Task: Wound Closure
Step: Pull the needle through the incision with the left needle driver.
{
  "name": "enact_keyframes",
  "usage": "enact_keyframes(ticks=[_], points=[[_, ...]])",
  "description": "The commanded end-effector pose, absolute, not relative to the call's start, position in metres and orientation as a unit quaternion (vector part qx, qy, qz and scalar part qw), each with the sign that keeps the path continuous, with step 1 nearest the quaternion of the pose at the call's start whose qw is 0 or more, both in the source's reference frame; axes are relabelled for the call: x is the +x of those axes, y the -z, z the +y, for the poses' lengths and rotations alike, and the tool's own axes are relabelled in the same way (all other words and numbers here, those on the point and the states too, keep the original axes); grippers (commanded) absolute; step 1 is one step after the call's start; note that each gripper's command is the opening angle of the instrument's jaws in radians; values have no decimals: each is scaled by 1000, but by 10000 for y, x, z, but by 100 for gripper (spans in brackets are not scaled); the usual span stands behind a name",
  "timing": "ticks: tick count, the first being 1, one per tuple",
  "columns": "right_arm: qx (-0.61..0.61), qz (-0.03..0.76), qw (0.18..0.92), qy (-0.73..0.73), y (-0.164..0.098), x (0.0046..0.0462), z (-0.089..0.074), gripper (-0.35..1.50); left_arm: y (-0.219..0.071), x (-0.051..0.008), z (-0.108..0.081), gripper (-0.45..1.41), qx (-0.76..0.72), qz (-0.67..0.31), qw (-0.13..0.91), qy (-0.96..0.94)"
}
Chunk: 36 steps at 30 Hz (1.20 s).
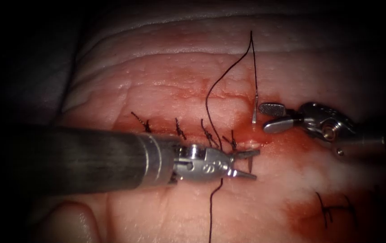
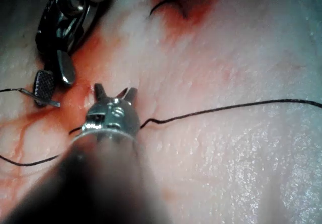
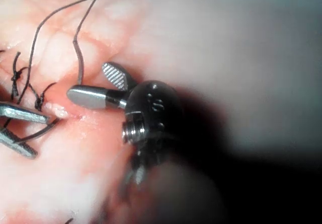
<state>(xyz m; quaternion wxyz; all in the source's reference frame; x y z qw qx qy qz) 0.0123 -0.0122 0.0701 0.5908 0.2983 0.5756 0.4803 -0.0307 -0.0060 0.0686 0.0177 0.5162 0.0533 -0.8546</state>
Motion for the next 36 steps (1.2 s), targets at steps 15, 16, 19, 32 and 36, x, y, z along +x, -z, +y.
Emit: enact_keyframes(ticks=[15,16,19,32,36], points=[[298,579,590,-477,-703,129,-142,29,-701,-314,-42,-45,550,136,-33,823],[297,579,590,-478,-702,128,-143,26,-699,-315,-41,-45,551,145,-41,821],[294,579,592,-477,-702,127,-145,21,-694,-315,-39,-45,551,166,-65,815],[306,576,582,-486,-705,127,-158,2,-634,-317,-36,-45,508,414,-255,711],[310,574,579,-488,-705,125,-158,2,-618,-315,-40,-45,510,427,-246,705]])
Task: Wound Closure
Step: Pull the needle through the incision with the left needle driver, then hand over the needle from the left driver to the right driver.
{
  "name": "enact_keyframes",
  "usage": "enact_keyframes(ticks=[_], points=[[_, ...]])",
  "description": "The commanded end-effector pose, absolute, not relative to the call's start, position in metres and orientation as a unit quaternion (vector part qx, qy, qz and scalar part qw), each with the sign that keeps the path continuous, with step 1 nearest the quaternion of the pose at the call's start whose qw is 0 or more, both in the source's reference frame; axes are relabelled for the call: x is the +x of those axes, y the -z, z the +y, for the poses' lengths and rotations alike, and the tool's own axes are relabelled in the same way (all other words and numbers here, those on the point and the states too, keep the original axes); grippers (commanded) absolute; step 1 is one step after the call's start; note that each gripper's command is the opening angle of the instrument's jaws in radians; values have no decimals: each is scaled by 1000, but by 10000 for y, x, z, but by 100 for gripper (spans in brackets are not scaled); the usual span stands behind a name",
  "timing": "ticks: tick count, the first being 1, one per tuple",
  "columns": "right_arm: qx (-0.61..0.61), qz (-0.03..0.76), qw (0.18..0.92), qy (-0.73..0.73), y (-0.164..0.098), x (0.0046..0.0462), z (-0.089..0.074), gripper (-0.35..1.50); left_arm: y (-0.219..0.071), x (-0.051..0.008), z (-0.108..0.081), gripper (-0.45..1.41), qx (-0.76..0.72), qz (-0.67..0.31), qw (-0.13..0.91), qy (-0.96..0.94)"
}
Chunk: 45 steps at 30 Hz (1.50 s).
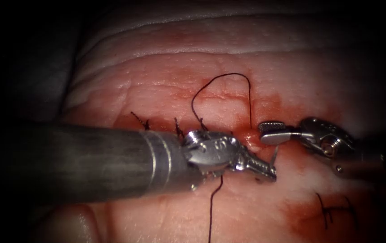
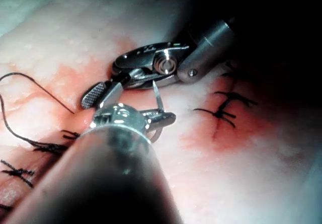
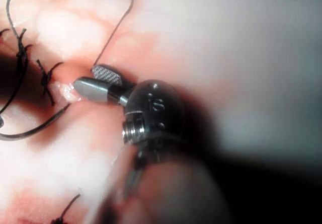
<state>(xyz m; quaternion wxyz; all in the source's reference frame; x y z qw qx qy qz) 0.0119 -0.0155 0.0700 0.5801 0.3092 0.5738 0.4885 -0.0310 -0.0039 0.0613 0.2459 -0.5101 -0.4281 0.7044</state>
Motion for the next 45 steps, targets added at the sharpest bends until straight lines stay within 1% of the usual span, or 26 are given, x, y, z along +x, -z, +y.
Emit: enact_keyframes(ticks=[1,3,5,6,7,8,11,12,15,18,25,26,32,33,34,36,37,40,42,43,44,45], points=[[311,574,579,-488,-705,125,-158,2,-608,-311,-39,-45,-512,-427,245,-704],[311,574,579,-488,-705,125,-159,2,-597,-307,-36,-45,-517,-422,239,-706],[310,574,580,-488,-706,125,-160,2,-580,-303,-35,-45,-535,-387,206,-722],[310,575,580,-487,-707,125,-160,2,-567,-304,-34,-45,-556,-342,178,-737],[310,575,580,-487,-707,125,-160,2,-567,-304,-34,-45,-556,-342,178,-737],[310,574,579,-489,-708,125,-161,2,-558,-305,-32,-45,-576,-291,141,-751],[309,574,579,-490,-709,124,-162,2,-540,-308,-22,-45,-601,-177,67,-777],[309,574,579,-490,-709,124,-163,2,-538,-308,-20,-45,-606,-162,60,-776],[312,573,577,-491,-710,123,-166,2,-513,-301,15,-45,-626,-66,38,-776],[313,573,577,-492,-712,123,-169,2,-496,-290,60,-45,-627,-21,39,-777],[313,573,577,-492,-712,123,-169,2,-493,-286,106,-45,-623,5,43,-781],[313,573,577,-492,-712,123,-169,-1,-494,-287,116,-45,-622,12,44,-782],[328,563,562,-509,-709,117,-168,2,-509,-292,101,-45,-616,26,36,-786],[336,559,556,-515,-708,116,-168,-6,-514,-292,92,-45,-616,28,31,-787],[347,551,545,-528,-706,113,-167,-20,-519,-292,85,-45,-615,29,28,-787],[351,547,541,-534,-702,109,-165,-22,-529,-290,70,-45,-613,34,20,-789],[352,546,539,-536,-697,106,-163,-15,-533,-289,64,-45,-613,35,16,-789],[357,547,528,-543,-684,99,-156,15,-545,-283,47,-45,-611,41,4,-791],[360,547,523,-546,-675,96,-151,24,-552,-281,35,-45,-612,41,-1,-790],[360,547,523,-546,-675,96,-151,24,-552,-281,35,-45,-612,41,-1,-790],[364,545,518,-550,-665,93,-145,39,-556,-280,25,-45,-610,44,-5,-791],[364,545,518,-550,-665,93,-145,39,-556,-280,25,-45,-610,44,-5,-791]])
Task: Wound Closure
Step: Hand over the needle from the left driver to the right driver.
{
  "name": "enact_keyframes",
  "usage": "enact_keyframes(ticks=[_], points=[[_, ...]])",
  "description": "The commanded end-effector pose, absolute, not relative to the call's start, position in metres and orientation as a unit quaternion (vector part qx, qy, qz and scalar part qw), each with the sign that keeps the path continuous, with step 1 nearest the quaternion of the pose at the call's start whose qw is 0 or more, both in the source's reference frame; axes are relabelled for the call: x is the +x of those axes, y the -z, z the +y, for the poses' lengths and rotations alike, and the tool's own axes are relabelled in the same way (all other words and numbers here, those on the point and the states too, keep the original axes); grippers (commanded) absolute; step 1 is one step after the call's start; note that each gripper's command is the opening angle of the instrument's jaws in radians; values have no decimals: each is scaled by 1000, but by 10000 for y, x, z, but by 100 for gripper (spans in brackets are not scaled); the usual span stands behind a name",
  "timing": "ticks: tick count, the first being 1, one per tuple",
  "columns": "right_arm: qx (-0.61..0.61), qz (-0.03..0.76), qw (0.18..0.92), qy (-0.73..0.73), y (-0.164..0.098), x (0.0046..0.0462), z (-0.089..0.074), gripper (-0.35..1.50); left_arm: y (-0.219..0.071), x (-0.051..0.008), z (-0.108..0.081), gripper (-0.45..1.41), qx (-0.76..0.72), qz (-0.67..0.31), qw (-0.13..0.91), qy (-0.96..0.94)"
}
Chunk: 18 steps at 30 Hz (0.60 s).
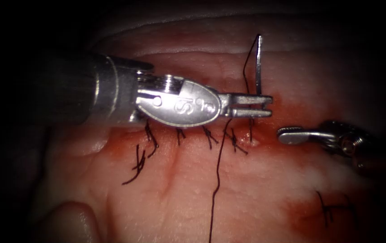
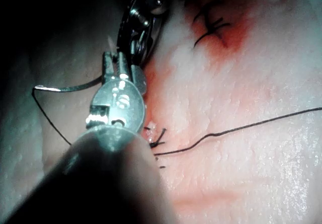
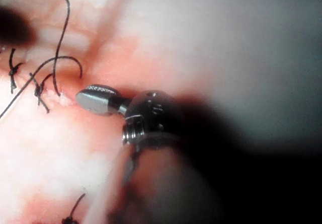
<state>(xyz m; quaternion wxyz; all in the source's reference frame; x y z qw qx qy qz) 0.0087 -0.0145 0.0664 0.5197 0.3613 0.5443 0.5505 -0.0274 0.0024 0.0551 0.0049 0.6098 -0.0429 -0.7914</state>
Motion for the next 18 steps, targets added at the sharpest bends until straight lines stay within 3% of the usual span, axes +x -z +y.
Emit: enact_keyframes(ticks=[1,2,3,5,6,18], points=[[369,545,507,-556,-651,94,-138,52,-561,-281,7,-45,606,-48,12,794],[375,542,499,-562,-647,94,-136,54,-563,-281,2,-45,605,-50,14,794],[392,534,477,-578,-638,98,-133,81,-565,-282,-10,-45,603,-53,18,796],[402,527,465,-587,-635,100,-132,89,-566,-282,-14,-45,602,-52,17,796],[418,517,441,-603,-628,106,-130,110,-568,-283,-22,-45,599,-61,26,798],[448,509,396,-619,-620,138,-126,110,-586,-298,-43,-45,588,-103,53,801]])
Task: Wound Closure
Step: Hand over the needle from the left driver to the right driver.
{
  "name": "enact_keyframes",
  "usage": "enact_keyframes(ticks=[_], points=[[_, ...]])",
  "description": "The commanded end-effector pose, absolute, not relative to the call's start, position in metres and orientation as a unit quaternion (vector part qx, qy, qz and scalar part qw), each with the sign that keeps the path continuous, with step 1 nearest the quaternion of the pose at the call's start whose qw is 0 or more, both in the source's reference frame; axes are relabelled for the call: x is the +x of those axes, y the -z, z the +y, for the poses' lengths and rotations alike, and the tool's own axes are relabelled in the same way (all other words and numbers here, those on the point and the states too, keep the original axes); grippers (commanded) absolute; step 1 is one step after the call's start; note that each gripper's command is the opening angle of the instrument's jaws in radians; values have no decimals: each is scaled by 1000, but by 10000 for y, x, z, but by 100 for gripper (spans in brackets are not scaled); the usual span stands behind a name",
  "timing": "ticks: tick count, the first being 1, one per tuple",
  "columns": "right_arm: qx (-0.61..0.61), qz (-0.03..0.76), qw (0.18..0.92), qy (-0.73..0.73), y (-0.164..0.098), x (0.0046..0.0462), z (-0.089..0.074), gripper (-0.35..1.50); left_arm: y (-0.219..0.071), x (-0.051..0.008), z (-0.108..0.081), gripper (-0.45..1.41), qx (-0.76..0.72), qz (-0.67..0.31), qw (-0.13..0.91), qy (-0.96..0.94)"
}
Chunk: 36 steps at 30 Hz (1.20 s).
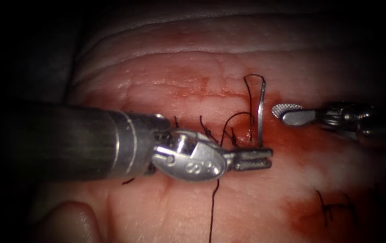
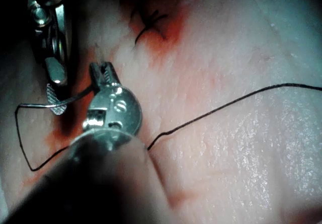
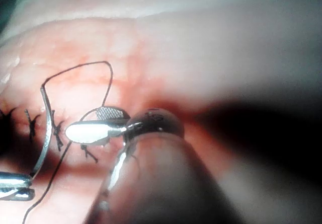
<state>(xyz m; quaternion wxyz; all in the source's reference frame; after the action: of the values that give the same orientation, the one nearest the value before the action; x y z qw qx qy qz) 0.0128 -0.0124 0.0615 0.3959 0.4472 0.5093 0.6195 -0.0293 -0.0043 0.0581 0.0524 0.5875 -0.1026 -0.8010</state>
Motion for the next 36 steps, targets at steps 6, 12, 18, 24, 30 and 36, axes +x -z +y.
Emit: enact_keyframes(ticks=[6,12,18,24,30,36], points=[[454,504,384,-626,-617,152,-128,110,-593,-303,-45,-45,585,-108,56,802],[457,505,382,-624,-615,162,-131,110,-598,-305,-46,-45,584,-110,56,802],[456,505,382,-625,-615,166,-131,108,-598,-307,-49,-45,580,-108,59,805],[456,501,386,-626,-615,167,-131,89,-596,-309,-52,-45,580,-103,64,806],[457,499,389,-625,-615,168,-132,76,-595,-310,-52,-45,581,-103,68,805],[445,487,397,-638,-616,167,-132,-35,-595,-312,-56,-45,580,-99,73,805]])
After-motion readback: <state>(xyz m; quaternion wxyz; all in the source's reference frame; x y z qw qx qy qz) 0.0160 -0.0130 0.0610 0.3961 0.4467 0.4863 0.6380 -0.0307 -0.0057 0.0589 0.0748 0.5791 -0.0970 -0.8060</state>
